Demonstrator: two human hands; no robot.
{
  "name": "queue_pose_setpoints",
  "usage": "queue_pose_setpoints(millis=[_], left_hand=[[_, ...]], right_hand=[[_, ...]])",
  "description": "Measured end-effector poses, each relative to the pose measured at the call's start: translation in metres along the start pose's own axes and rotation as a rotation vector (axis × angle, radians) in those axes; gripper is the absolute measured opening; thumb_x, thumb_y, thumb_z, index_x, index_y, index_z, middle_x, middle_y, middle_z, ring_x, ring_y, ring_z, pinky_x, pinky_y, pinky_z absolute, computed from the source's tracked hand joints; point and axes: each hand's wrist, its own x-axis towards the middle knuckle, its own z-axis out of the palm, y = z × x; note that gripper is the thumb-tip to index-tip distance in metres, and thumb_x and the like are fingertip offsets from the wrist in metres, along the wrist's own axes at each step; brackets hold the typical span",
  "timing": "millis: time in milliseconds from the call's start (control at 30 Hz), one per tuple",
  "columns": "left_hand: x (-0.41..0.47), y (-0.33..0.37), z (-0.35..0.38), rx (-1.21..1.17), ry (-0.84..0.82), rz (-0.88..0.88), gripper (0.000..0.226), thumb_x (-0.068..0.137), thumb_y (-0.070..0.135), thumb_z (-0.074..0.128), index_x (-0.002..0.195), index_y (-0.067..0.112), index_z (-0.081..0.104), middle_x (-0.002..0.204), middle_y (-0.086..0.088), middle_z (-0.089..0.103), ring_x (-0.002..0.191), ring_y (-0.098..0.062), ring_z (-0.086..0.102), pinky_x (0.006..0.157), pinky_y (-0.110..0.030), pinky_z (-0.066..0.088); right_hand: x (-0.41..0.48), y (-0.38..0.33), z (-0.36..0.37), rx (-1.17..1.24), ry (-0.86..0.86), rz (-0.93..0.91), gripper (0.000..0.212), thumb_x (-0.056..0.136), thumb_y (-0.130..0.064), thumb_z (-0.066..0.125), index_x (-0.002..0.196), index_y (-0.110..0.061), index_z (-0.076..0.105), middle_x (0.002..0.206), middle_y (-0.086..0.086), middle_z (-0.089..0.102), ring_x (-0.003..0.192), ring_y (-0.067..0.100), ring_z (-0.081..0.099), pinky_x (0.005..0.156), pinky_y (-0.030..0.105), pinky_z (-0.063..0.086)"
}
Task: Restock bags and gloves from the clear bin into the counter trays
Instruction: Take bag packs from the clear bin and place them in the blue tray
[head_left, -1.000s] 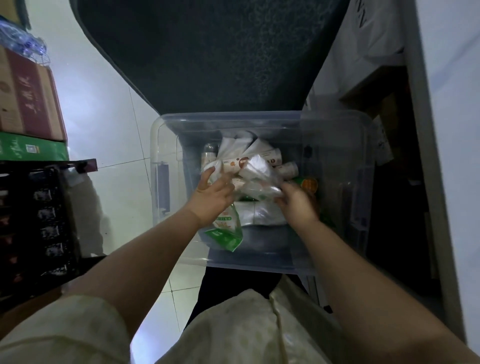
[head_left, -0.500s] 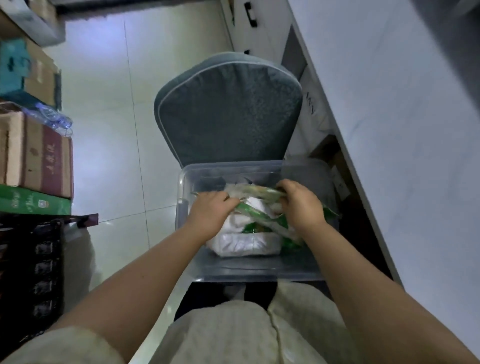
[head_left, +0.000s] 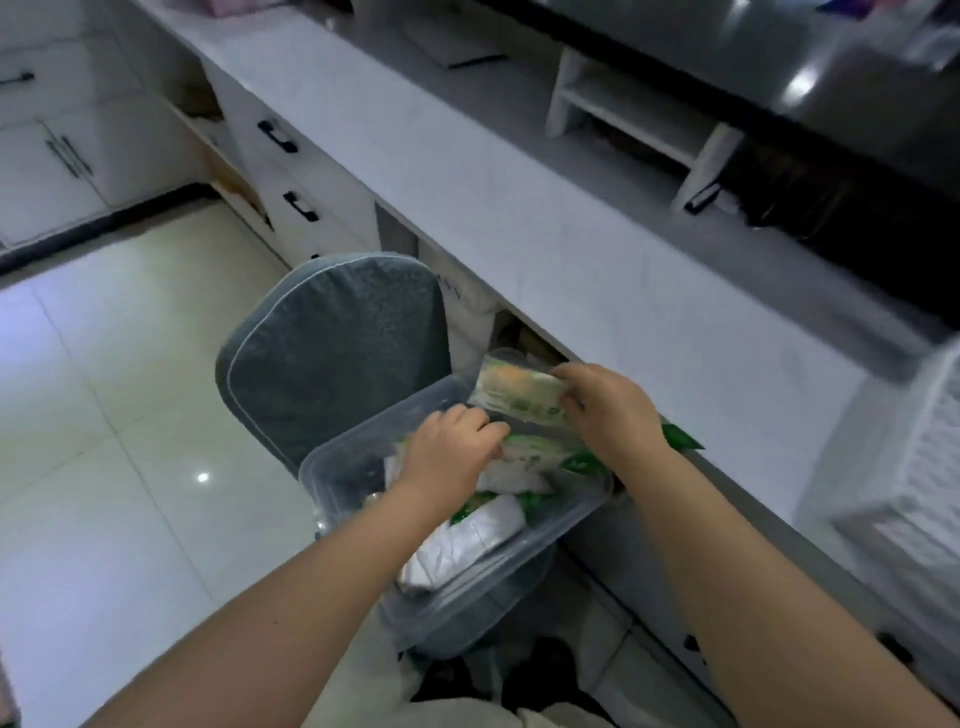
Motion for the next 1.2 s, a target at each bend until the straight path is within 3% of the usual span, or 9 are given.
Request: queue_pose_setpoints(millis=[167,400,633,900,1033,1133,1200], left_hand=[[0.053,0.066,-0.028,-0.02,0.079,0.228,0.029,0.065,0.002,0.079,0.093,0.007,0.072,0.074,-0.01,0.066,0.065,-0.03,0.061,0.051,-0.035,0.048],[0.125,0.206,-0.051,-0.093,0.219,0.508,0.018,0.068,0.005,0.08,0.082,0.003,0.069,0.067,-0.012,0.063,0.058,-0.03,0.057,0.047,-0.037,0.048],[0.162,0.371,-0.036,-0.212,0.348,0.747,0.008,0.079,0.007,0.072,0.084,0.003,0.067,0.075,-0.013,0.066,0.066,-0.032,0.06,0.052,-0.042,0.049],[0.179,0.541,0.017,-0.364,0.457,0.887,0.007,0.082,0.014,0.068,0.084,0.007,0.07,0.085,-0.008,0.071,0.074,-0.028,0.064,0.06,-0.039,0.051],[0.186,0.595,0.051,-0.416,0.412,0.893,0.01,0.081,0.017,0.073,0.088,0.01,0.072,0.089,-0.004,0.073,0.077,-0.024,0.065,0.062,-0.039,0.052],[0.199,0.616,0.072,-0.444,0.421,0.901,0.009,0.082,0.018,0.074,0.086,0.01,0.073,0.086,-0.004,0.072,0.074,-0.024,0.065,0.06,-0.038,0.052],[0.211,0.624,0.085,-0.446,0.445,0.902,0.01,0.082,0.02,0.073,0.086,0.01,0.073,0.085,-0.004,0.07,0.071,-0.024,0.063,0.057,-0.036,0.051]], right_hand=[[-0.043,0.036,-0.077,-0.016,0.199,0.126,0.035,0.085,-0.007,0.057,0.116,-0.021,0.063,0.114,0.003,0.067,0.102,0.029,0.059,0.084,0.037,0.047],[-0.125,0.107,-0.199,-0.137,0.367,0.219,0.033,0.082,-0.01,0.059,0.113,-0.02,0.063,0.104,0.005,0.068,0.094,0.03,0.06,0.076,0.036,0.046],[-0.245,0.185,-0.292,-0.219,0.507,0.344,0.032,0.073,-0.007,0.063,0.102,-0.02,0.064,0.094,0.003,0.068,0.085,0.029,0.06,0.067,0.033,0.045],[-0.378,0.273,-0.341,-0.11,0.455,0.587,0.03,0.081,-0.005,0.051,0.103,-0.019,0.066,0.095,0.003,0.068,0.089,0.023,0.058,0.074,0.035,0.047],[-0.417,0.31,-0.344,0.037,0.394,0.622,0.019,0.093,-0.021,0.047,0.097,-0.027,0.065,0.089,-0.005,0.064,0.083,0.014,0.058,0.071,0.029,0.049],[-0.43,0.333,-0.341,0.176,0.339,0.614,0.013,0.091,-0.034,0.056,0.102,-0.035,0.06,0.093,-0.009,0.064,0.084,0.009,0.059,0.075,0.03,0.051],[-0.43,0.347,-0.335,0.168,0.382,0.607,0.024,0.087,-0.025,0.062,0.107,-0.038,0.058,0.095,-0.015,0.063,0.084,0.005,0.057,0.075,0.026,0.048]])
